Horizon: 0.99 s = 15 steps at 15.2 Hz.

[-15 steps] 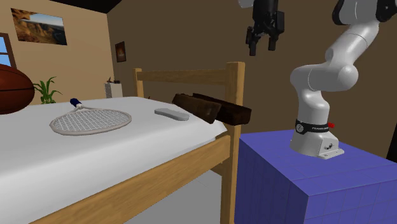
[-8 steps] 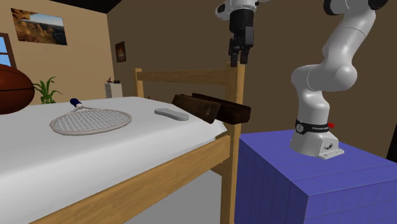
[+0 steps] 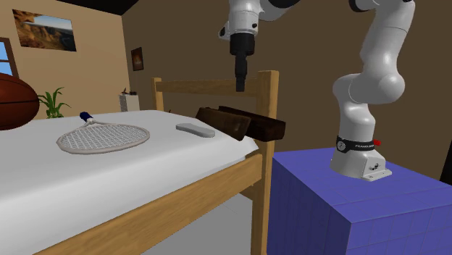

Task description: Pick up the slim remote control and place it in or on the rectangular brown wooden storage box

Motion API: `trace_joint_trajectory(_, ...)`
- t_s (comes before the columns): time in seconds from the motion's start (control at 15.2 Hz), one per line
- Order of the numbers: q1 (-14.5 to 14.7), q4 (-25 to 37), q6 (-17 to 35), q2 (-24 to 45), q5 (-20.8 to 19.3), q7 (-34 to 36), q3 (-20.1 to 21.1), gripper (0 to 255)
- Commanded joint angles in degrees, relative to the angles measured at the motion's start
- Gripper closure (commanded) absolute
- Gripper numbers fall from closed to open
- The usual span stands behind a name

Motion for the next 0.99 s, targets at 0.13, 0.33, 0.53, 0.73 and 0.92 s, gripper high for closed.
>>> trace_joint_trajectory(0.13, -1.94, 5.31, 2.41, 8.09, -1.74, 6.01, -0.20, 0)
trace_joint_trajectory(0.33, -3.14, 9.27, 3.91, 13.93, -3.04, 10.16, -0.85, 0)
trace_joint_trajectory(0.53, -4.12, 13.49, 4.96, 19.57, -4.16, 14.09, -1.85, 0)
trace_joint_trajectory(0.73, -4.96, 17.92, 5.61, 25.02, -4.97, 17.73, -3.14, 0)
trace_joint_trajectory(0.92, -5.76, 22.53, 5.91, 30.30, -5.44, 21.08, -4.60, 0)
